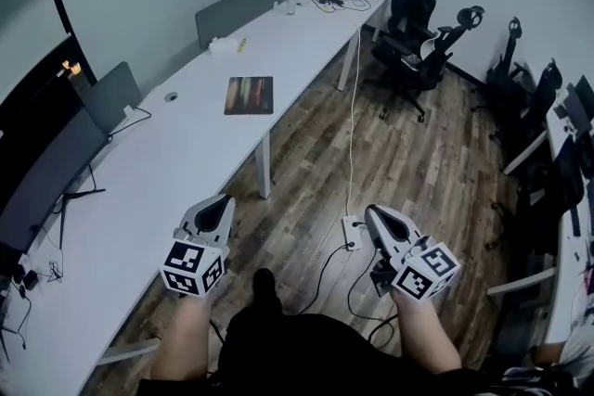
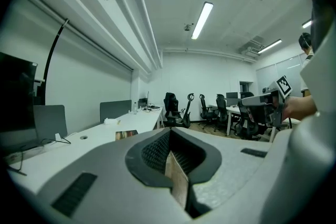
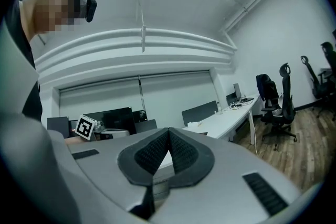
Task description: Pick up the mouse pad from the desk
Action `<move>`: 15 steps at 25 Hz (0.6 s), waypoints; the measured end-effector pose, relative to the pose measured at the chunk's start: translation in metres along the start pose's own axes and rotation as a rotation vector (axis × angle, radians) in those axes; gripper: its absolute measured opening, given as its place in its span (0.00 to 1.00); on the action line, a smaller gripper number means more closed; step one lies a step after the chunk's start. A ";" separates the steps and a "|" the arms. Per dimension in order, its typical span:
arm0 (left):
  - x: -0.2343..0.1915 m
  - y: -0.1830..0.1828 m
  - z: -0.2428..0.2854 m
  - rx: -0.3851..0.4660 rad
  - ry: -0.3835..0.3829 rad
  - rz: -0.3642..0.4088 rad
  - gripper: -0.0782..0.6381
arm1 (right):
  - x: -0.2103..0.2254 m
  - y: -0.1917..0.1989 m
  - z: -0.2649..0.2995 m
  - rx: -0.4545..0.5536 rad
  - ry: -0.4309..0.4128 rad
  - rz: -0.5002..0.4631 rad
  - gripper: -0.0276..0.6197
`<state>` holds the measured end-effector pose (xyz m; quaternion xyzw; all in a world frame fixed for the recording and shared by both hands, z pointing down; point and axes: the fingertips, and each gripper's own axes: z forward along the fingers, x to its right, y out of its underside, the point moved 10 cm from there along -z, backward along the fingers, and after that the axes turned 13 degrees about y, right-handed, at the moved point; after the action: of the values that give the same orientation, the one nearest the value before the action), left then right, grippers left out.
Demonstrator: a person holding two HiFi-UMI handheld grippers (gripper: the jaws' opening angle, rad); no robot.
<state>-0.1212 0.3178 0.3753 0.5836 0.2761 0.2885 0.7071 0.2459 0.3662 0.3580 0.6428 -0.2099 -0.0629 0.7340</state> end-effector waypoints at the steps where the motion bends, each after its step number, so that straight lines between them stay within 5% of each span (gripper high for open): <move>1: -0.012 -0.001 0.005 -0.001 0.002 -0.004 0.12 | 0.000 -0.002 0.014 -0.006 0.000 -0.001 0.05; 15: -0.166 -0.015 0.074 -0.014 0.035 -0.043 0.12 | -0.008 -0.021 0.194 -0.071 -0.017 -0.012 0.05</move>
<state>-0.1791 0.1454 0.3820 0.5673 0.2990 0.2855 0.7122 0.1671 0.1871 0.3522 0.6169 -0.2099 -0.0802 0.7543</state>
